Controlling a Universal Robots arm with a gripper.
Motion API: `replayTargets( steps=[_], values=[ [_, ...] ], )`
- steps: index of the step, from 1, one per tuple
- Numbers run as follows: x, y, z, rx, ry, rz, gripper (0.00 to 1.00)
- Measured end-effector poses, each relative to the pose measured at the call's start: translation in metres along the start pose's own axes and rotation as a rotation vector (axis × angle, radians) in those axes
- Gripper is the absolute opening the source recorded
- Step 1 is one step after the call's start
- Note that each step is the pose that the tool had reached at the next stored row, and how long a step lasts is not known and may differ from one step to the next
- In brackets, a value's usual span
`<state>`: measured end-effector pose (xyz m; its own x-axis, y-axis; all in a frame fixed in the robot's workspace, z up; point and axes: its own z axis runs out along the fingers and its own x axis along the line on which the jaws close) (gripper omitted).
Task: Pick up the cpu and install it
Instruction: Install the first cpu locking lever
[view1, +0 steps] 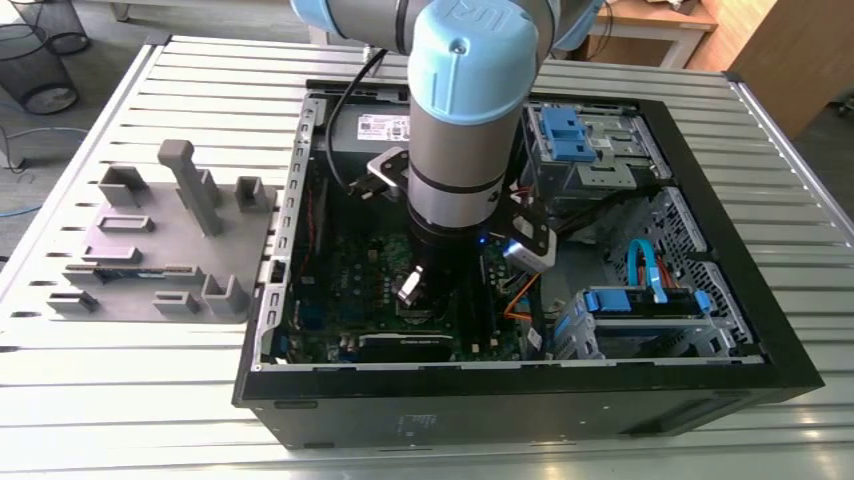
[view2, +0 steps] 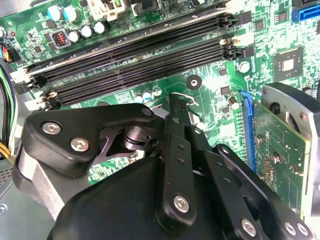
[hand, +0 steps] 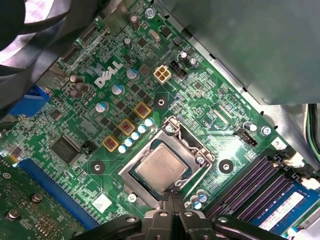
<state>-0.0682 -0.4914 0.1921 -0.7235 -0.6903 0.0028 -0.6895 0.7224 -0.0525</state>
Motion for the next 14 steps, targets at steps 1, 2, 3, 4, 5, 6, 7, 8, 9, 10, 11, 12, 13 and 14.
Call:
replayTargets(
  steps=[1,2,3,4,5,6,7,8,9,10,11,12,13,14],
  values=[
    [0.0000,0.0000,0.0001,0.0000,-0.0001,0.000,0.11],
    [0.0000,0.0000,0.0001,-0.0001,-0.0002,0.000,0.11],
    [-0.0001,0.0000,0.0002,-0.0002,-0.0004,0.000,0.11],
    [-0.0001,0.0000,0.0002,-0.0003,-0.0004,0.000,0.11],
    [-0.0001,0.0000,0.0002,-0.0003,-0.0004,0.000,0.11],
    [-0.0001,0.0000,0.0002,-0.0004,-0.0006,0.000,0.11],
    [-0.0001,0.0000,0.0002,-0.0005,-0.0007,0.000,0.11],
    [-0.0001,0.0000,0.0002,-0.0006,-0.0007,0.000,0.11],
    [-0.0001,0.0000,0.0002,-0.0006,-0.0007,0.000,0.11],
    [-0.0001,0.0000,0.0002,-0.0005,-0.0007,0.000,0.11],
    [-0.0001,0.0000,0.0002,-0.0006,-0.0007,0.000,0.11],
    [-0.0001,0.0000,0.0002,-0.0006,-0.0007,0.000,0.11],
    [-0.0001,0.0000,0.0002,-0.0006,-0.0007,0.000,0.11],
    [-0.0001,0.0000,0.0002,-0.0006,-0.0007,0.000,0.11]
  ],
)
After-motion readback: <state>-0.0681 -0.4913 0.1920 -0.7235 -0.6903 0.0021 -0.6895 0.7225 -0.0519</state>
